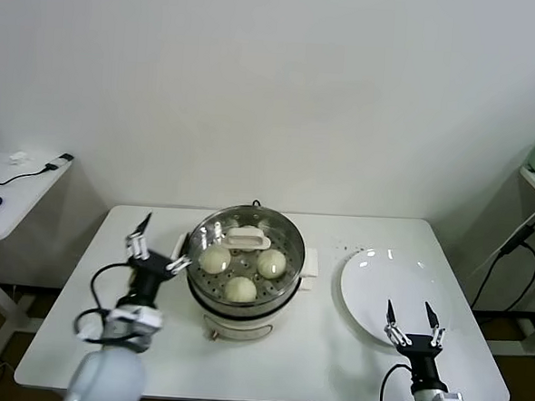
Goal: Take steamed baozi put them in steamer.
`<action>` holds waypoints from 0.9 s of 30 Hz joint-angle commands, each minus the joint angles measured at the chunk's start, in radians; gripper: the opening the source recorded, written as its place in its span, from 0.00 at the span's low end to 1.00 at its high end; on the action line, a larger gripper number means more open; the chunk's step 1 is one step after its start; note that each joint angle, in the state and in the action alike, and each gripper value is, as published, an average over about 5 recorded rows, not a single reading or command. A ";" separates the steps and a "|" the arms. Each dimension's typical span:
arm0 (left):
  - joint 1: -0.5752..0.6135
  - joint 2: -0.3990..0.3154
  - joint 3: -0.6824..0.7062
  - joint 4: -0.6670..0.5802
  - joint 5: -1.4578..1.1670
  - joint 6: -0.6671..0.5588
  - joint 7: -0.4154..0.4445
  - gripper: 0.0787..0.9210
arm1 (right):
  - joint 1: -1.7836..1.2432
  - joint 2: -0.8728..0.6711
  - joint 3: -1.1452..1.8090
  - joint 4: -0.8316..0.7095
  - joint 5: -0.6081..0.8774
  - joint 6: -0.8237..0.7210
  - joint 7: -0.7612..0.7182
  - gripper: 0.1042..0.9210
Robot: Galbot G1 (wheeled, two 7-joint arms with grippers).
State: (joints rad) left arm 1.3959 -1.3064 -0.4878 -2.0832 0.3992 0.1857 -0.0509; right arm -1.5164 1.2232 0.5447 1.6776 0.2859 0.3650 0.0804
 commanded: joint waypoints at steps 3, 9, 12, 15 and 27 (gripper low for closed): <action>0.153 0.103 -0.276 0.177 -0.832 -0.291 -0.007 0.88 | 0.007 -0.013 -0.020 -0.010 0.055 0.016 0.015 0.88; 0.154 0.100 -0.242 0.292 -0.823 -0.377 0.025 0.88 | 0.009 -0.011 -0.024 -0.016 0.064 0.006 0.017 0.88; 0.155 0.092 -0.219 0.314 -0.806 -0.399 0.030 0.88 | 0.011 -0.012 -0.029 -0.021 0.067 0.005 0.017 0.88; 0.155 0.083 -0.201 0.325 -0.794 -0.411 0.032 0.88 | 0.012 -0.013 -0.037 -0.023 0.068 0.004 0.018 0.88; 0.163 0.066 -0.161 0.319 -0.747 -0.421 0.035 0.88 | 0.012 -0.013 -0.052 -0.028 0.063 0.000 0.029 0.88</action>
State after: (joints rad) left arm 1.5467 -1.2482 -0.6397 -1.7991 -0.2947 -0.1961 -0.0198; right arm -1.5044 1.2125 0.4971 1.6514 0.3442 0.3663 0.1049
